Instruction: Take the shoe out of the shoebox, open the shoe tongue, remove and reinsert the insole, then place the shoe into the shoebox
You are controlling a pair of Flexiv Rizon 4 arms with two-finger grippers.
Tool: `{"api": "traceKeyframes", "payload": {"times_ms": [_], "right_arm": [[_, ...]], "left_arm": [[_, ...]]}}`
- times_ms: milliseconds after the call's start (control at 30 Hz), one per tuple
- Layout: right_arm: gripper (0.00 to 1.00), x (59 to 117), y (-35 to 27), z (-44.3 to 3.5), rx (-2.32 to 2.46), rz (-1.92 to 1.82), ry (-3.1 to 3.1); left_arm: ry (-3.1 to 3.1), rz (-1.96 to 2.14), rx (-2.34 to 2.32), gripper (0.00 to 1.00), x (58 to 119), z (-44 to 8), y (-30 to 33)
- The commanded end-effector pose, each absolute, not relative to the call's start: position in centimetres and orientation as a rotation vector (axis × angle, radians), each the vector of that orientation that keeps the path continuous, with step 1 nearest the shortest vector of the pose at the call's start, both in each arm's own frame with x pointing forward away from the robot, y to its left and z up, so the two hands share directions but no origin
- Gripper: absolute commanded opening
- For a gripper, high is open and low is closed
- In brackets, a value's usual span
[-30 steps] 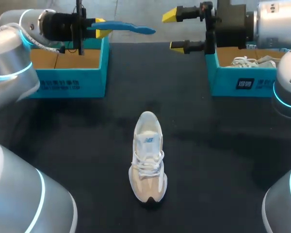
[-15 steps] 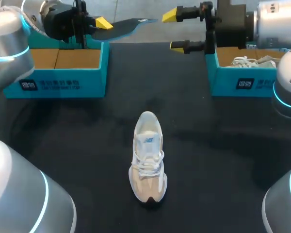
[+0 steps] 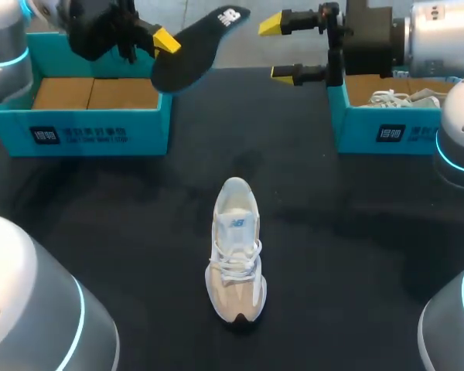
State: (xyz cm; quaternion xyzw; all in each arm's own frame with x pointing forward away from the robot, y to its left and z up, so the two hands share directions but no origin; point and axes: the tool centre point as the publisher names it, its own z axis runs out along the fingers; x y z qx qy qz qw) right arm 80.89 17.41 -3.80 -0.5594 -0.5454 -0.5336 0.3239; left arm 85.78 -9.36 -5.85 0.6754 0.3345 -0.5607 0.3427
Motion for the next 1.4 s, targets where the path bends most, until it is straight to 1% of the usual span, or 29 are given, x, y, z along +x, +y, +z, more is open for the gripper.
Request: {"api": "traceKeyframes", "payload": {"times_ms": [33, 633, 1400], "right_arm": [[1.00, 80.9, 17.6, -3.9, -1.468, -1.402, -1.428], [1.00, 80.9, 17.6, -3.9, -1.468, -1.402, -1.428], [1.00, 81.2, 18.2, -3.7, -1.441, -1.394, -1.443]], "left_arm": [[0.911, -1.146, 1.799, 0.00, 84.6, -5.7, -9.0], [0.967, -1.176, 1.619, 0.00, 84.4, -6.3, -10.8], [0.982, -1.200, 1.588, 0.00, 84.6, -6.4, -11.6]]}}
